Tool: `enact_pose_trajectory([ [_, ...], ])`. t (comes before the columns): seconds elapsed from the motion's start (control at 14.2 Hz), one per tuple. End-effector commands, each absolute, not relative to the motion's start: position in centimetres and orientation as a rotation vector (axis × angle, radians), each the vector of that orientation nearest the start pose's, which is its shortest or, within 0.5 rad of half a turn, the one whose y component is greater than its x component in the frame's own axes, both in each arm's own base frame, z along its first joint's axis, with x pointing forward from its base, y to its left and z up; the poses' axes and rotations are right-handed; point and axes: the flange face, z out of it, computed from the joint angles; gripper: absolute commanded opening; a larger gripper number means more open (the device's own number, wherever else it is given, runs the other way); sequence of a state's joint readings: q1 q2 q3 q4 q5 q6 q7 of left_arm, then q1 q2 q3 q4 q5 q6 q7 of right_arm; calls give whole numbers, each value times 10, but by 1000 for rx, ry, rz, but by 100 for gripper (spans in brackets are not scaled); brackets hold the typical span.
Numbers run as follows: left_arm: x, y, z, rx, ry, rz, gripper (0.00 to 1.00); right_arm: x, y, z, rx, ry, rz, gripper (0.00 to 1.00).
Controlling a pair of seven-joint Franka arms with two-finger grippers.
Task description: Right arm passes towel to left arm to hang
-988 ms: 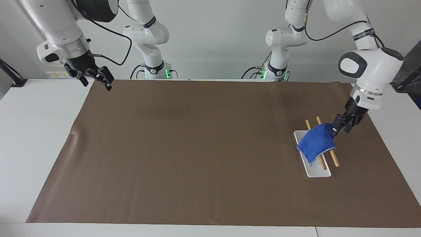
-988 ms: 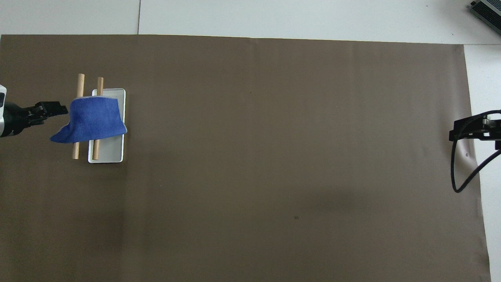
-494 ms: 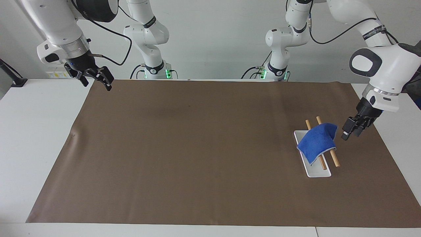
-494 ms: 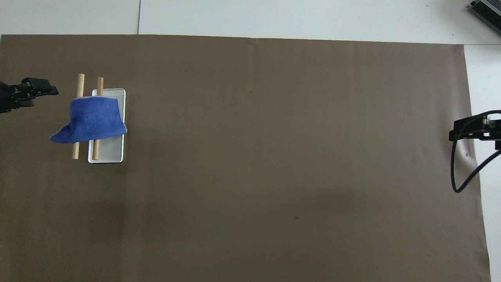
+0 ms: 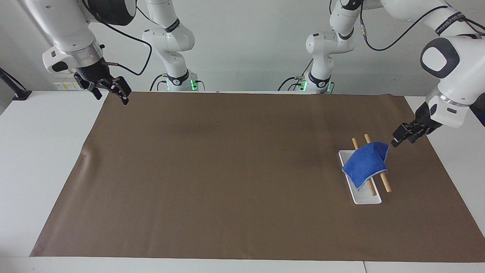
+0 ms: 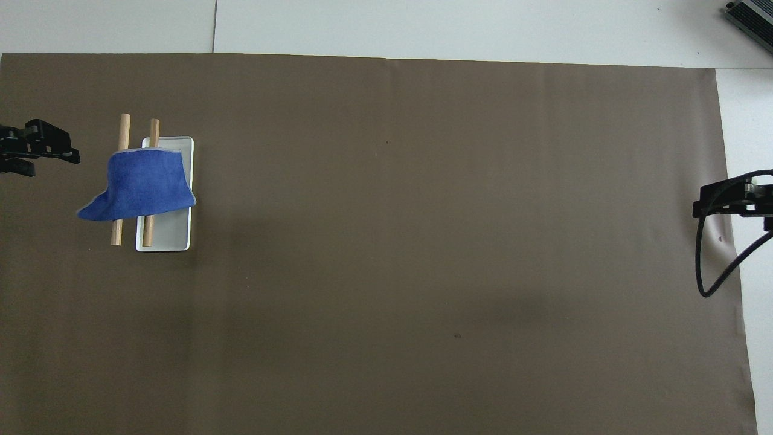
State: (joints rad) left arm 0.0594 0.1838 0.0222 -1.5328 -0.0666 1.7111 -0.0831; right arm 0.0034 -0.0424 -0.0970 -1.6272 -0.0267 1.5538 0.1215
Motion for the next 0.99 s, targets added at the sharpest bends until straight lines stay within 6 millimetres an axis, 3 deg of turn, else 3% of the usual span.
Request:
enact_pose_trajectory([
  [0.0, 615, 18, 564, -3123, -177, 97, 75, 528, -56, 621, -3128, 305, 58, 100],
  [0.14, 608, 13, 567, -3120, -156, 148, 75, 528, -56, 621, -3128, 305, 56, 100],
  [0.28, 597, 5, 588, -3133, -97, 113, 75, 528, -56, 621, -3128, 305, 56, 100],
  [0.49, 570, -22, 615, -3133, -22, 115, 79, 528, -56, 621, -3128, 305, 58, 100],
  [0.78, 544, -23, 602, -3125, -24, 170, 82, 528, -56, 621, -3129, 303, 58, 100],
  [0.92, 543, -26, 597, -3126, -17, 143, 82, 528, -55, 620, -3129, 303, 61, 100],
])
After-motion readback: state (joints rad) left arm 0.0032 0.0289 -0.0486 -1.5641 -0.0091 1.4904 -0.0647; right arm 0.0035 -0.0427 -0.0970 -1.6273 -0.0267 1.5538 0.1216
